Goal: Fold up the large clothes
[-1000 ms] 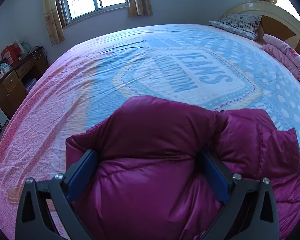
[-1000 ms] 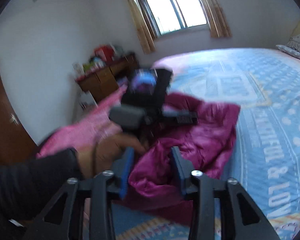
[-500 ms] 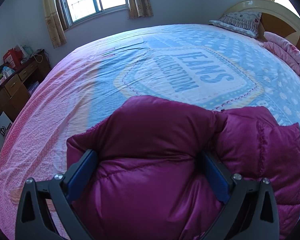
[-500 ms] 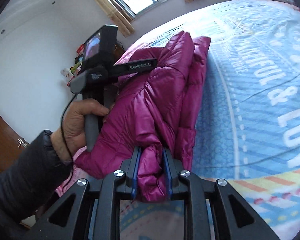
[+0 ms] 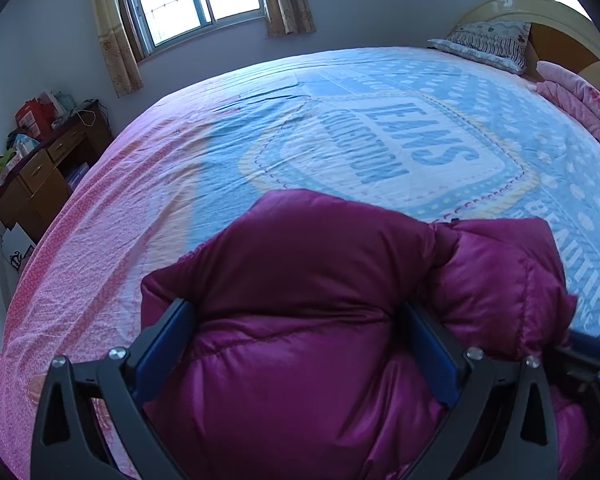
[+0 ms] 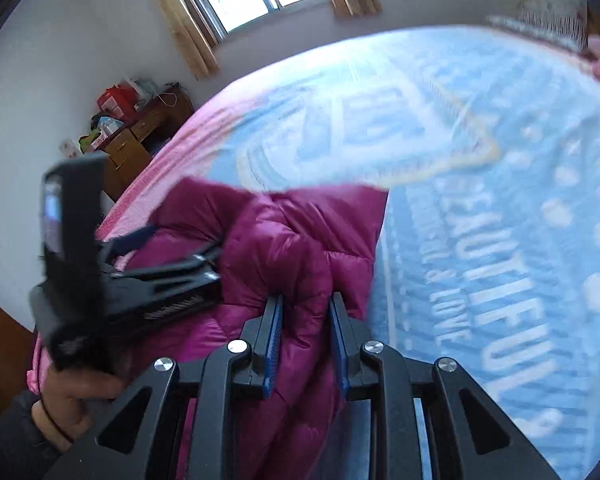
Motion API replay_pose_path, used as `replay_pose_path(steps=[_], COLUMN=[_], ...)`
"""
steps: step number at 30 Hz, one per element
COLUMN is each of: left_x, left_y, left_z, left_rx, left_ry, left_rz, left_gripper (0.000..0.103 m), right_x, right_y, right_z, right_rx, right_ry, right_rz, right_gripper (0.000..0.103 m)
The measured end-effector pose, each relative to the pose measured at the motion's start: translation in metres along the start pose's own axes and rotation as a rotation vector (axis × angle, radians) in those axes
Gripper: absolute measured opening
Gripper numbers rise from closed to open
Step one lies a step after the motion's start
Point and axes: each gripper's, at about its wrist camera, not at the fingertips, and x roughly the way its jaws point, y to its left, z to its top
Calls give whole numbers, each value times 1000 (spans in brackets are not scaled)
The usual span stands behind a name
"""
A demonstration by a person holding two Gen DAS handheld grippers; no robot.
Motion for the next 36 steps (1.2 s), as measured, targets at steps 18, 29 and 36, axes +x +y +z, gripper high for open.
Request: replay_pose_path(steps=[18,29,36], left_x=[-40,-41,-31], left_y=[57,106,98], left_z=[-17,-79,-92], left_rx=[-223,-460,-476], left_ry=[-25,7,19], left_rz=[-236,-436,-472], left_gripper=[103,103,103], right_x=[5,4,-19], right_y=[-15,-27,-45], right_z=[-18,-20,-33], right_rx=[66,135,240], right_ry=[-103,-127,-235], right_rz=[106,187,282], right_gripper=[24,29,52])
